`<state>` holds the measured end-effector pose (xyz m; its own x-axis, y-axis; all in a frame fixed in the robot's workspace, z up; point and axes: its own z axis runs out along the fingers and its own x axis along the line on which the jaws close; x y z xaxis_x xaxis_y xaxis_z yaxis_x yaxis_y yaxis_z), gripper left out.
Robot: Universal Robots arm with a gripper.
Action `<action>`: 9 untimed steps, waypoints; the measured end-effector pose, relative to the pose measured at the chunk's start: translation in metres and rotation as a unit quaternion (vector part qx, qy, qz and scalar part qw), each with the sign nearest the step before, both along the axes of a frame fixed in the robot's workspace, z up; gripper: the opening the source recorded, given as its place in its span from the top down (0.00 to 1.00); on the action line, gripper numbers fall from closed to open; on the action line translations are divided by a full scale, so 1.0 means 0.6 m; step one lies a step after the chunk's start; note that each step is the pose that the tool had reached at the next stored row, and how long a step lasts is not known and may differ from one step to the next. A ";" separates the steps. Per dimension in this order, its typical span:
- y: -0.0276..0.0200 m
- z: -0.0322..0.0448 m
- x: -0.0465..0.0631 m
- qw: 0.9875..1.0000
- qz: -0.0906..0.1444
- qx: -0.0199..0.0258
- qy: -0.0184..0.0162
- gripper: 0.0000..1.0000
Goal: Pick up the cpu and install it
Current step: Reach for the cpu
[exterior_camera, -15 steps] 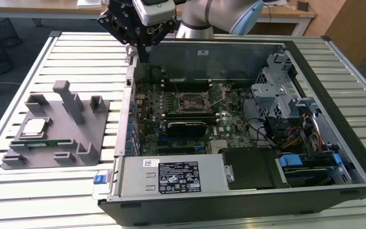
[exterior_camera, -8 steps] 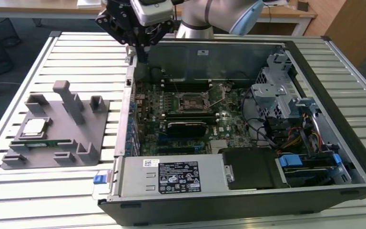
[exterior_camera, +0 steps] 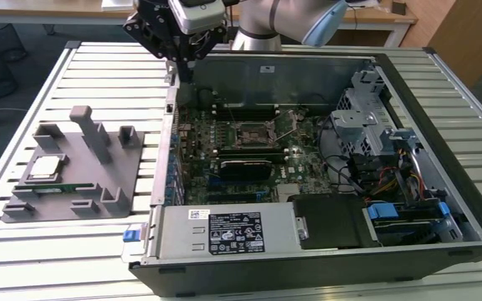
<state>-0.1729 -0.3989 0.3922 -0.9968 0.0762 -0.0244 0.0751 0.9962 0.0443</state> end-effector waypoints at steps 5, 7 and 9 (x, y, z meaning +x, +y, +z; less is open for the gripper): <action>0.0000 0.000 -0.003 1.000 0.000 0.000 0.000 0.89; 0.0000 0.000 -0.004 1.000 0.000 0.000 0.000 0.89; 0.0000 0.000 -0.005 1.000 0.000 0.000 0.000 0.89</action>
